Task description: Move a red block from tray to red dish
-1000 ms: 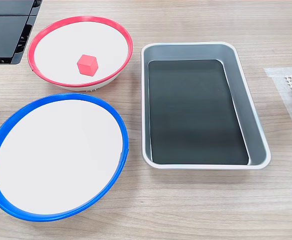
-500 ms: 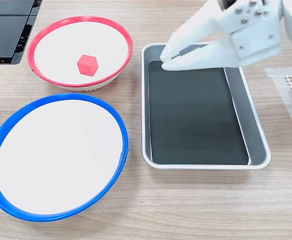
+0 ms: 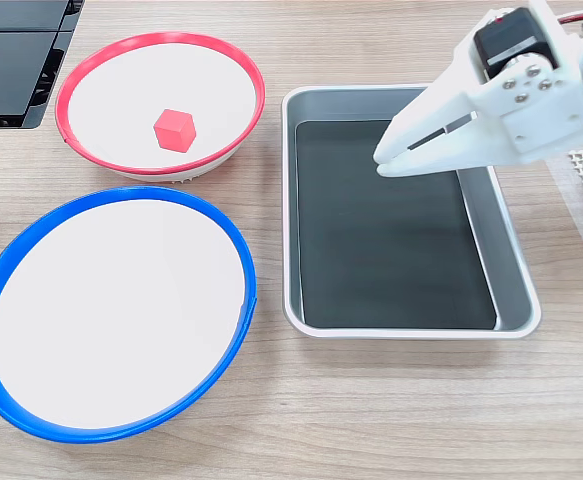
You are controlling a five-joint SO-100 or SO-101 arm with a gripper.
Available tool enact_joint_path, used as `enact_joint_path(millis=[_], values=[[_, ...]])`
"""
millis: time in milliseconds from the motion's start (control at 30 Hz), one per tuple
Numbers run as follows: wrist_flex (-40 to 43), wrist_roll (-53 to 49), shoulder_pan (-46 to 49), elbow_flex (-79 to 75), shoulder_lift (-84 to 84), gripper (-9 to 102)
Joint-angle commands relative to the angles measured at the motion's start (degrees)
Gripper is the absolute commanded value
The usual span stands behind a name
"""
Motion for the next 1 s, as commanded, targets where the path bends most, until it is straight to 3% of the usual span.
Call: enact_joint_path(millis=[0, 967], values=[[2.99, -0.09, 0.26, 0.0, 1.93, 0], [2.99, -0.97, -0.53, 0.0, 1.93, 0]])
